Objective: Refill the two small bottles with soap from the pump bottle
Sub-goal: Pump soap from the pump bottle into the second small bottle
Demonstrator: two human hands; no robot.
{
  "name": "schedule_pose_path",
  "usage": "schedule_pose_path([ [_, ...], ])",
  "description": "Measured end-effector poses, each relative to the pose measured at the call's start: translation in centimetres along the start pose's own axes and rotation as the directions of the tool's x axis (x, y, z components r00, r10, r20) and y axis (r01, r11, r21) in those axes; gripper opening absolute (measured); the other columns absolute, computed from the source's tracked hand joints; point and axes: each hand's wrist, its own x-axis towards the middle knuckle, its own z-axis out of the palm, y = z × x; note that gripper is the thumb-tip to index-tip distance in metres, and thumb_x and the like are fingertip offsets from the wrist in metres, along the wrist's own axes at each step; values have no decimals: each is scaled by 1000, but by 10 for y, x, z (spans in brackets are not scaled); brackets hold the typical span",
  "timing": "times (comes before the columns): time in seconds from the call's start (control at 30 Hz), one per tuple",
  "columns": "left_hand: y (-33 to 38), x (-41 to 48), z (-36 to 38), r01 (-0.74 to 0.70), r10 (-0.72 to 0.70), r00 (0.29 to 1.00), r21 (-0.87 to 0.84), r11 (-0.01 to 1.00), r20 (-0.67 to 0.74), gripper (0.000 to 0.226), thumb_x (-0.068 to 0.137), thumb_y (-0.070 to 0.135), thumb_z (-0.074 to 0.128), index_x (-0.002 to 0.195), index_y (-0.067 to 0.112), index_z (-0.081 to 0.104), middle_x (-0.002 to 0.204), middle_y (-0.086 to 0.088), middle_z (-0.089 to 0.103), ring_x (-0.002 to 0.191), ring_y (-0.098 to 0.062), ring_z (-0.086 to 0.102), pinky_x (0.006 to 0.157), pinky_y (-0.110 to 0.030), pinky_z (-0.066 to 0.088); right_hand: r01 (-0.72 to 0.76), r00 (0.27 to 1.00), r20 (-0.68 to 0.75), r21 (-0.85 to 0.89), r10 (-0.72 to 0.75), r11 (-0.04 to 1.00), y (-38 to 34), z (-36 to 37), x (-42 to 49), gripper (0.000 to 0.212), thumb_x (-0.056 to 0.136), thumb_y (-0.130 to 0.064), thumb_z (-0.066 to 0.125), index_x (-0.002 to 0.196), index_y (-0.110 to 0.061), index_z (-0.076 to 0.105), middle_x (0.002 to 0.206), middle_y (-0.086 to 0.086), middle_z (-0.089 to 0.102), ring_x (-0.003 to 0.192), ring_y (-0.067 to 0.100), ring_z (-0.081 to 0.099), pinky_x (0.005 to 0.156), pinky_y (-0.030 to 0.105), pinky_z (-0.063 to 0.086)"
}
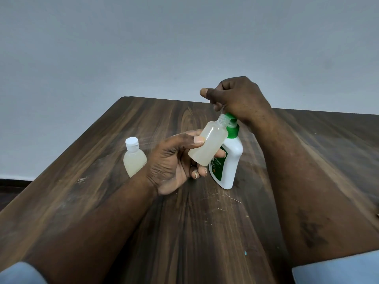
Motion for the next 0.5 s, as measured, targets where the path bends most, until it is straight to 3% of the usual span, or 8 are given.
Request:
schedule_pose_path([
  [0.2,0,0,2,9,-8,1000,48,999,-10,40,75,33,63,109,18,79,102,-24,73,57,-23,53,48,-28,36,-40,999,33,35,39,999,6,5,0,43,86,-49,81,83,-6,75,66,-2,71,48,0,54,57,20,44],
  [0.5,-2,2,-1,3,-3,1000,13,1000,-9,43,80,25,60,117,9,73,105,-30,70,51,-24,56,45,-26,39,14,1000,0,25,-14,1000,-1,1,-1,43,87,-47,80,82,-5,72,65,-4,71,53,1,56,61,24,46],
])
